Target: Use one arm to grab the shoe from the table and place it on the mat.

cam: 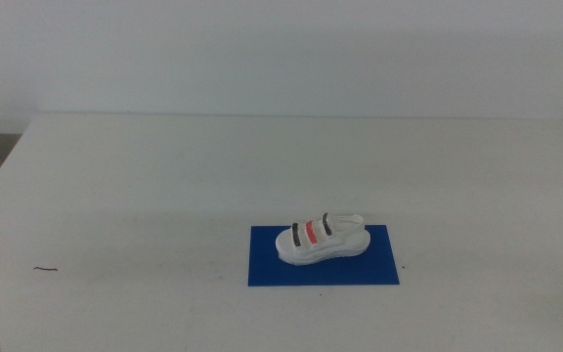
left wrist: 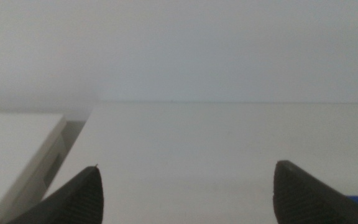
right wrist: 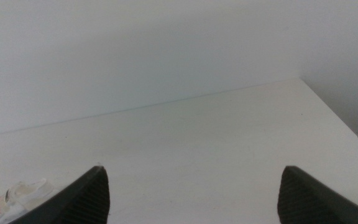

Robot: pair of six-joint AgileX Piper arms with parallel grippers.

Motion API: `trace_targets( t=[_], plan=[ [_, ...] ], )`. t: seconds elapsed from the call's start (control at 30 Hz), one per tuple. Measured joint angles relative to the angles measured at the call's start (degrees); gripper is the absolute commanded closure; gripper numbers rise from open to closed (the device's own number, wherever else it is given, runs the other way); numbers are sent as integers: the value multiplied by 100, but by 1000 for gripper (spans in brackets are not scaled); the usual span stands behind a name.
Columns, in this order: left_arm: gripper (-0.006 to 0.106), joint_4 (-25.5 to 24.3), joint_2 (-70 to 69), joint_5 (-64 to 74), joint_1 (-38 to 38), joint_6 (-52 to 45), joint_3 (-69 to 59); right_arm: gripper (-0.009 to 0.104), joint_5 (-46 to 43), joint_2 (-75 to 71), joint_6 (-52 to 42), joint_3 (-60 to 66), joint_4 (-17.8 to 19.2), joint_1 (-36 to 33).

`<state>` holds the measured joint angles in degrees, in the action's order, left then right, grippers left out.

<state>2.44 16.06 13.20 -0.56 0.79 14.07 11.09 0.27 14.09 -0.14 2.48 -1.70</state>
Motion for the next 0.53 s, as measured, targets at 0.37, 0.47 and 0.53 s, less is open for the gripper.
trace_targets(
  t=[0.37, 0.47, 0.53],
  plan=[
    [7, -244, -1548, -74, 0, 454, -1386, 16, 0, 0, 0, 0, 0, 0],
    [7, -244, -1580, -142, 0, 454, -1388, 16, 0, 0, 0, 0, 0, 0],
    [7, -244, -1580, -151, 0, 454, -1407, 16, 0, 0, 0, 0, 0, 0]
  ],
)
